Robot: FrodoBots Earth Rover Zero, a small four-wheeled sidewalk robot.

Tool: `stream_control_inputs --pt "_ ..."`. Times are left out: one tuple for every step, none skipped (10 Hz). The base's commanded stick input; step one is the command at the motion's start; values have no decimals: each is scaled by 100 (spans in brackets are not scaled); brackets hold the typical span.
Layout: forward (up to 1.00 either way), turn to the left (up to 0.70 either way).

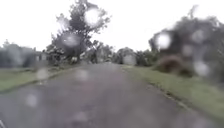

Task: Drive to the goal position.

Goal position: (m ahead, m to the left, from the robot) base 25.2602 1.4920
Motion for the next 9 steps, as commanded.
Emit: stream_control_inputs --pt "100 0" --pt "100 0" --pt "100 0" --pt "100 0" --pt "100 0" --pt "100 0" --pt "100 0" --pt "100 0" --pt "100 0"
